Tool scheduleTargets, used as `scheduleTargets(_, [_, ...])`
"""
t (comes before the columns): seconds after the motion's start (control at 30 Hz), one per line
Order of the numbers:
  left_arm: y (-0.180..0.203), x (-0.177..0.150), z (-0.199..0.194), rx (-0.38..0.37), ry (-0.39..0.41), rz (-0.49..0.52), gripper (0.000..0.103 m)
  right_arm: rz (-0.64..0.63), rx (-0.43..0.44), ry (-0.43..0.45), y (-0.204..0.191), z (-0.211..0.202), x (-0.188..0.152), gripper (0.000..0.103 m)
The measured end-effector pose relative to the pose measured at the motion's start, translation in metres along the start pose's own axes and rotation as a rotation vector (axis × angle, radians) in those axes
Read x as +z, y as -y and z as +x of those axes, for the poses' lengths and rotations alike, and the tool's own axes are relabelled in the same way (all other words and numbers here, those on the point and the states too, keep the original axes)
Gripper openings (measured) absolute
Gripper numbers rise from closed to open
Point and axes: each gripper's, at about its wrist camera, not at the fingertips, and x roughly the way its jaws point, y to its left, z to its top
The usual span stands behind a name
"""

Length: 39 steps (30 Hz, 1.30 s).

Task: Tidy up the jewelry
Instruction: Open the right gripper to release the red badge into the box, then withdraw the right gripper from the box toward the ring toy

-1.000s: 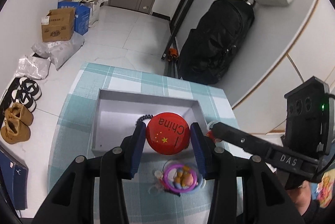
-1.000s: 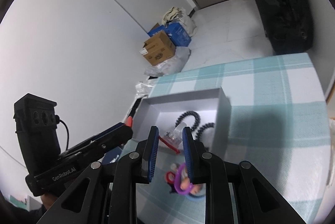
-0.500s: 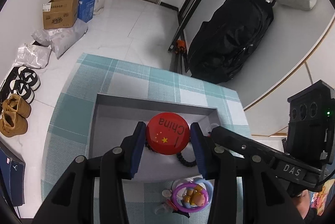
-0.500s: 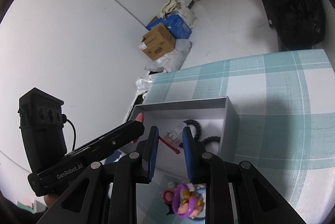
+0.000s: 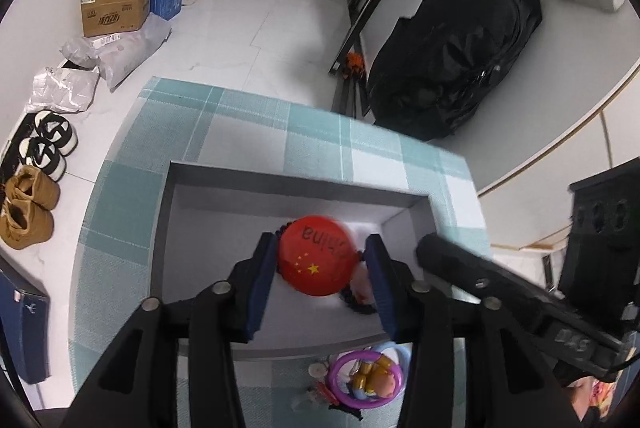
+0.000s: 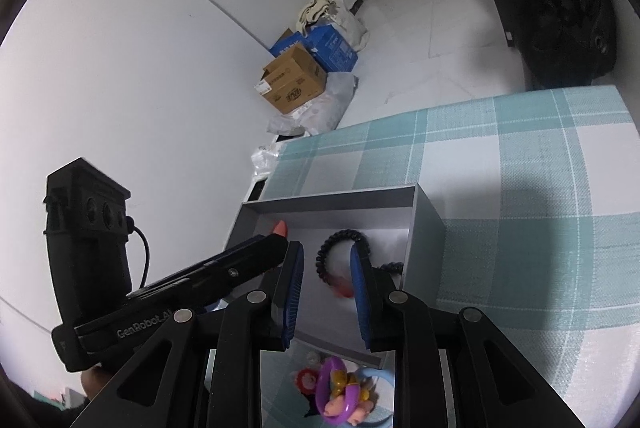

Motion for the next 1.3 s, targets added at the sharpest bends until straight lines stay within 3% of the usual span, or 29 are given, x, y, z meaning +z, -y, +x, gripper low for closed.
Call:
scheduleTargets(0.03, [0.001, -0.001, -0.002, -0.007, 0.005, 0.005, 0.046, -0.001, -0.001, 0.011, 0.0, -0.004, -0.001, 0.045])
scheduleTargets(0.1, [0.0, -0.001, -0.005, -0.028, 0.015, -0.001, 0.055, 0.0, 0.006, 0.041, 0.0, -0.012, 0.0, 0.058])
scheduleTargets(0.13, [0.0, -0.002, -0.008, -0.033, 0.019, -0.002, 0.06, -0.001, 0.002, 0.056, 0.0, -0.016, 0.001, 0.062])
scheduleTargets(0.3, [0.0, -0.003, -0.017, -0.008, 0.044, 0.006, 0.062, 0.009, -0.009, 0.136, 0.003, -0.04, 0.004, 0.079])
scheduleTargets(0.8, [0.011, -0.025, -0.043, 0.088, 0.142, 0.087, 0.064, -0.043, -0.074, 0.175, -0.006, -0.068, -0.013, 0.098])
scheduleTargets(1.3, [0.014, -0.055, -0.062, 0.114, 0.191, 0.12, 0.077, -0.161, -0.148, 0.15, -0.022, -0.078, -0.049, 0.101])
